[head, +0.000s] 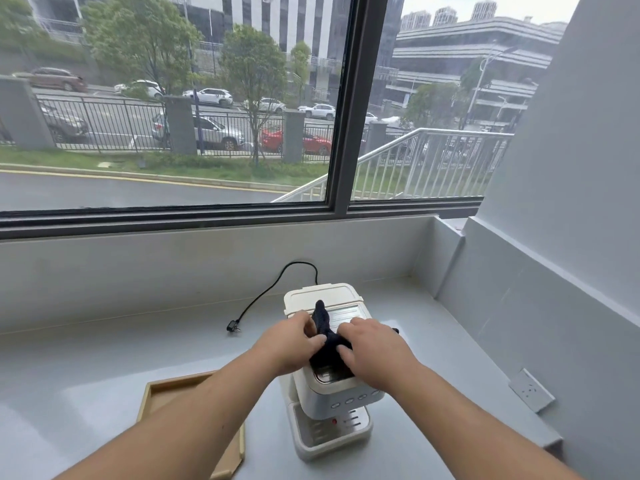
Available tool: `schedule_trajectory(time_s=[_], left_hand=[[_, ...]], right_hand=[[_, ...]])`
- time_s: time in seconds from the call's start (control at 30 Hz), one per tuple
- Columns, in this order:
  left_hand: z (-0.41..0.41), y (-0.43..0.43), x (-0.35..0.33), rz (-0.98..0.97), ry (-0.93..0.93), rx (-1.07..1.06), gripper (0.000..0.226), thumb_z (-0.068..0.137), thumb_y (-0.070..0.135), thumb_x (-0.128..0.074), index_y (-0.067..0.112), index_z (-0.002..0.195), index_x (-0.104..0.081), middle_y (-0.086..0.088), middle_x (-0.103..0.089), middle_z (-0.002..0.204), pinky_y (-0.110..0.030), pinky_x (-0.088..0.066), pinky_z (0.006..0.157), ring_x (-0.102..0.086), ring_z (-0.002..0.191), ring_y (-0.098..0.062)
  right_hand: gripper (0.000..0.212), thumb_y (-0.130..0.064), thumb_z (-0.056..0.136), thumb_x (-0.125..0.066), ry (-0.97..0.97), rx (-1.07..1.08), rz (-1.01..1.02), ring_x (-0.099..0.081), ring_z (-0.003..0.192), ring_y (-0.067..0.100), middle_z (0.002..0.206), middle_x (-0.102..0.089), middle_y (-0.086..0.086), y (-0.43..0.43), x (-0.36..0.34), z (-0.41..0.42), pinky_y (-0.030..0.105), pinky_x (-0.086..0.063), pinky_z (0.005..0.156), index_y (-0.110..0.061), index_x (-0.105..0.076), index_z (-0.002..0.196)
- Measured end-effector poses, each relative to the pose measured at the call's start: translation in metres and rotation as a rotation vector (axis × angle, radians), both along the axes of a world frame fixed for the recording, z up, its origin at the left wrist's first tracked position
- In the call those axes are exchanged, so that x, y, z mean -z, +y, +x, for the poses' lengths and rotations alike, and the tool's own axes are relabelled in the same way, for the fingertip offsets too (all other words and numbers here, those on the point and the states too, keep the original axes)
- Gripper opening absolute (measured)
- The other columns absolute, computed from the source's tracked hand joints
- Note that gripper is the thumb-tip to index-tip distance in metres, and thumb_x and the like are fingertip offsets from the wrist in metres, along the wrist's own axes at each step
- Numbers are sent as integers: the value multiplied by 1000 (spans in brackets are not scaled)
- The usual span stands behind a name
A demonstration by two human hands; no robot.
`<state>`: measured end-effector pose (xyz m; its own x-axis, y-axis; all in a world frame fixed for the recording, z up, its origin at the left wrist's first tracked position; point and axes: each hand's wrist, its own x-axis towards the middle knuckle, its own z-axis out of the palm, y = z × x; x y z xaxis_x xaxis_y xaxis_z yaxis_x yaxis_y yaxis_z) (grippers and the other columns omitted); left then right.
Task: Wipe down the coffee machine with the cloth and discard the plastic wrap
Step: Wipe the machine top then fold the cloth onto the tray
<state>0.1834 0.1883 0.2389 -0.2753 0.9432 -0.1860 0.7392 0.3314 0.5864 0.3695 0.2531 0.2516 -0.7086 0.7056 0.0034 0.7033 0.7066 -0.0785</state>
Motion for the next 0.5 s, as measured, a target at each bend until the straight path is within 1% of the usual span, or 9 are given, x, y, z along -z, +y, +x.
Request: schedule_trajectory(time_s=[0.07, 0.13, 0.2, 0.27, 0.33, 0.43, 0.47, 0.5], left_hand=[[-4, -1, -3, -12, -67, 14, 27, 91, 55, -65, 34, 99, -50, 15, -63, 90, -29, -41, 63, -61, 83, -10], [-8, -3, -5, -16, -141, 43, 35, 86, 58, -71, 36, 102, -50, 15, -65, 95, -28, -44, 66, -61, 84, -7], [-10, -6, -8, -14, -177, 97, 48, 79, 58, -77, 38, 113, -49, 15, -67, 98, -27, -47, 69, -62, 84, -4], [-9, -7, -10, 13, -186, 120, 59, 77, 54, -79, 42, 124, -46, 14, -68, 99, -31, -52, 73, -65, 86, -8], [-7, -6, -13, 82, -218, 80, 55, 79, 45, -75, 46, 125, -46, 11, -70, 98, -35, -57, 80, -68, 88, -16], [-7, 0, -22, 225, -320, -14, 37, 84, 33, -72, 49, 111, -53, 12, -70, 87, -31, -54, 69, -65, 77, -13], [-9, 2, -25, 267, -346, -38, 33, 85, 30, -73, 48, 108, -56, 13, -72, 87, -32, -55, 72, -67, 79, -12], [-11, 5, -28, 303, -373, -58, 30, 86, 28, -74, 46, 106, -60, 13, -74, 89, -34, -57, 80, -69, 84, -13]], right_hand=[[17, -40, 101, -45, 33, 28, -15, -61, 103, 29, 108, -66, 0, -2, -4, -2, 39, -43, 76, -25, -55, 101], [14, -37, 101, -44, 92, 69, -39, -63, 99, 30, 105, -69, 0, -3, -8, -3, 39, -43, 72, -26, -54, 101], [14, -36, 102, -44, 177, 115, -54, -63, 96, 30, 104, -72, 0, -4, -15, -5, 39, -44, 70, -28, -56, 104], [17, -36, 102, -45, 271, 153, -74, -64, 94, 28, 102, -73, -3, -4, -22, -7, 39, -46, 71, -31, -58, 110], [18, -36, 103, -47, 385, 176, -125, -64, 92, 23, 99, -74, -8, -4, -29, -9, 37, -46, 72, -37, -60, 115], [17, -37, 103, -49, 563, 186, -218, -64, 87, 10, 91, -73, -15, 0, -36, -13, 32, -51, 74, -42, -61, 114], [17, -37, 103, -49, 610, 191, -242, -64, 86, 6, 90, -73, -17, 1, -38, -15, 30, -51, 74, -42, -62, 113], [17, -37, 103, -49, 649, 194, -257, -64, 85, 4, 89, -72, -17, 3, -40, -16, 30, -52, 74, -42, -63, 112]])
